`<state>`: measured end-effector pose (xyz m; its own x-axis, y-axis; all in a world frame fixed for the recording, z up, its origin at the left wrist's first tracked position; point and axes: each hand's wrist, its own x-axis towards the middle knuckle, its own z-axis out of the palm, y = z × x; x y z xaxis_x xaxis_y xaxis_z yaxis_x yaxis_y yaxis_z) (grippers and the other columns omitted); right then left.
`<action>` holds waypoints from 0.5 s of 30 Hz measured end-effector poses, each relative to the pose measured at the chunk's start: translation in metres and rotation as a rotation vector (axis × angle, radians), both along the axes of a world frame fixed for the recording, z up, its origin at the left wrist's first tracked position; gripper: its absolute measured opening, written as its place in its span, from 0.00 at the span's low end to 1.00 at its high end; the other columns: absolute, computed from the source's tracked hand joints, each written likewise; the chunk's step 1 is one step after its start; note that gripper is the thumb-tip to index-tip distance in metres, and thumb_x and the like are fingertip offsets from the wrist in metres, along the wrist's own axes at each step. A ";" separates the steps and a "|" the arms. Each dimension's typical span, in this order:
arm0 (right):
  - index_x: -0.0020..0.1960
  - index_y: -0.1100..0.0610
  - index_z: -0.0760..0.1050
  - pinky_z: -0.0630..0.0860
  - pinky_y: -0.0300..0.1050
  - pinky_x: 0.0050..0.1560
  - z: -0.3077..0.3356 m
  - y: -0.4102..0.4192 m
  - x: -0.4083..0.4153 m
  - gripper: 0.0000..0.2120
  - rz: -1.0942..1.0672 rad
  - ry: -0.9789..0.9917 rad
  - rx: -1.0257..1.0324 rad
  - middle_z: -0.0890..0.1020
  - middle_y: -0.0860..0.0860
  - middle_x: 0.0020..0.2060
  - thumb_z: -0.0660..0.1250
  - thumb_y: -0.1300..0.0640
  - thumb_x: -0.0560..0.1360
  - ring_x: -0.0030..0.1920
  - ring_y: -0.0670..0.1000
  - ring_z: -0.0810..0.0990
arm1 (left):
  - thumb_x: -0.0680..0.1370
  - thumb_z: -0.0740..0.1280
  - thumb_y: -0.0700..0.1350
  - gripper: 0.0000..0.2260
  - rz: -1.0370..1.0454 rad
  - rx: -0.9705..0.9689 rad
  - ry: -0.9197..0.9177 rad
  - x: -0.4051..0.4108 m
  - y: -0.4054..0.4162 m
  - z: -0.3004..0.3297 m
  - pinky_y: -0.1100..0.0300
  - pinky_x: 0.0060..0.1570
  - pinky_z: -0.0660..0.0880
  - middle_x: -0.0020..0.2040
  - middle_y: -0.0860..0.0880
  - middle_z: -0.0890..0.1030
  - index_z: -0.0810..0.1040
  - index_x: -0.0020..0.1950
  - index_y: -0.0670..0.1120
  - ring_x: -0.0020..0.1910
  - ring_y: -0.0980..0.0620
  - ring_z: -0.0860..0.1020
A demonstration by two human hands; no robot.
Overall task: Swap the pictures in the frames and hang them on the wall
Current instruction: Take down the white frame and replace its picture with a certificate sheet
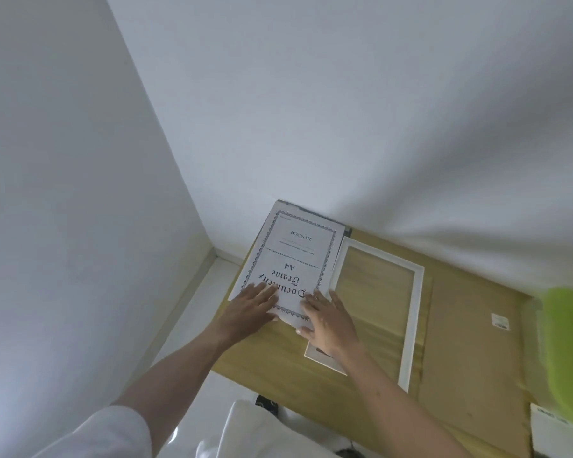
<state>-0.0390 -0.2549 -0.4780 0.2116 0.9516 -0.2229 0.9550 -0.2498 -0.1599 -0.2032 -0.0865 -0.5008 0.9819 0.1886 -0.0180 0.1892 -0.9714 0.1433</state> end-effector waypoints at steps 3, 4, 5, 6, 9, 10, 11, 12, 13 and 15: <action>0.60 0.54 0.78 0.62 0.57 0.73 -0.003 -0.001 0.003 0.20 -0.001 -0.043 0.108 0.80 0.51 0.63 0.70 0.45 0.72 0.68 0.55 0.76 | 0.79 0.56 0.53 0.19 -0.006 0.025 -0.095 0.002 0.003 0.002 0.48 0.52 0.81 0.58 0.45 0.83 0.83 0.50 0.45 0.56 0.43 0.82; 0.58 0.53 0.79 0.66 0.56 0.72 -0.002 -0.001 0.001 0.18 -0.010 -0.045 0.144 0.81 0.49 0.59 0.68 0.45 0.72 0.65 0.53 0.78 | 0.80 0.55 0.53 0.19 -0.005 0.020 -0.122 0.003 0.005 0.003 0.50 0.50 0.81 0.56 0.46 0.83 0.83 0.48 0.45 0.55 0.44 0.82; 0.56 0.52 0.80 0.68 0.55 0.71 -0.001 -0.001 -0.001 0.16 -0.016 -0.036 0.183 0.83 0.48 0.56 0.65 0.47 0.72 0.62 0.52 0.80 | 0.82 0.54 0.53 0.20 -0.003 0.010 -0.145 0.003 0.005 0.005 0.52 0.49 0.81 0.55 0.46 0.84 0.83 0.46 0.45 0.54 0.44 0.83; 0.54 0.52 0.80 0.69 0.54 0.70 0.001 0.000 -0.003 0.14 -0.022 -0.022 0.220 0.83 0.47 0.53 0.62 0.48 0.73 0.59 0.51 0.81 | 0.83 0.52 0.53 0.22 0.005 -0.003 -0.170 0.003 0.005 0.007 0.53 0.48 0.81 0.53 0.46 0.84 0.82 0.44 0.45 0.53 0.45 0.83; 0.50 0.53 0.81 0.71 0.52 0.67 0.004 0.004 -0.008 0.13 -0.061 0.000 0.319 0.85 0.47 0.45 0.59 0.52 0.74 0.49 0.49 0.83 | 0.82 0.55 0.52 0.20 0.040 -0.056 -0.207 0.005 0.006 0.015 0.55 0.44 0.81 0.48 0.47 0.85 0.82 0.43 0.45 0.47 0.46 0.84; 0.50 0.53 0.81 0.74 0.52 0.64 0.006 0.005 -0.009 0.13 -0.076 -0.003 0.343 0.85 0.47 0.42 0.59 0.53 0.74 0.45 0.49 0.83 | 0.83 0.55 0.52 0.20 0.051 -0.078 -0.215 0.005 0.006 0.016 0.55 0.42 0.81 0.46 0.48 0.84 0.82 0.44 0.45 0.44 0.47 0.83; 0.49 0.54 0.82 0.77 0.52 0.61 0.007 0.006 -0.008 0.11 -0.093 -0.012 0.372 0.85 0.48 0.40 0.61 0.55 0.74 0.42 0.50 0.84 | 0.83 0.54 0.53 0.21 0.063 -0.102 -0.211 0.005 0.006 0.018 0.56 0.41 0.80 0.44 0.49 0.84 0.81 0.44 0.44 0.41 0.48 0.83; 0.49 0.55 0.82 0.79 0.51 0.56 0.011 0.007 -0.007 0.08 -0.112 -0.021 0.405 0.85 0.48 0.37 0.65 0.57 0.74 0.38 0.51 0.83 | 0.83 0.54 0.55 0.21 0.074 -0.115 -0.214 0.005 0.007 0.020 0.57 0.41 0.80 0.43 0.50 0.84 0.81 0.45 0.44 0.40 0.48 0.82; 0.49 0.56 0.82 0.81 0.51 0.51 0.014 0.009 -0.005 0.06 -0.139 -0.019 0.438 0.84 0.48 0.36 0.70 0.60 0.72 0.35 0.51 0.82 | 0.82 0.56 0.56 0.20 0.080 -0.125 -0.212 0.005 0.010 0.023 0.57 0.41 0.80 0.43 0.50 0.84 0.82 0.47 0.45 0.40 0.49 0.82; 0.51 0.56 0.80 0.81 0.50 0.42 0.025 0.014 0.001 0.09 -0.204 0.004 0.496 0.82 0.48 0.35 0.74 0.63 0.71 0.34 0.51 0.81 | 0.78 0.61 0.57 0.17 0.082 -0.144 -0.222 0.005 0.016 0.034 0.57 0.43 0.80 0.46 0.51 0.84 0.81 0.52 0.45 0.42 0.49 0.83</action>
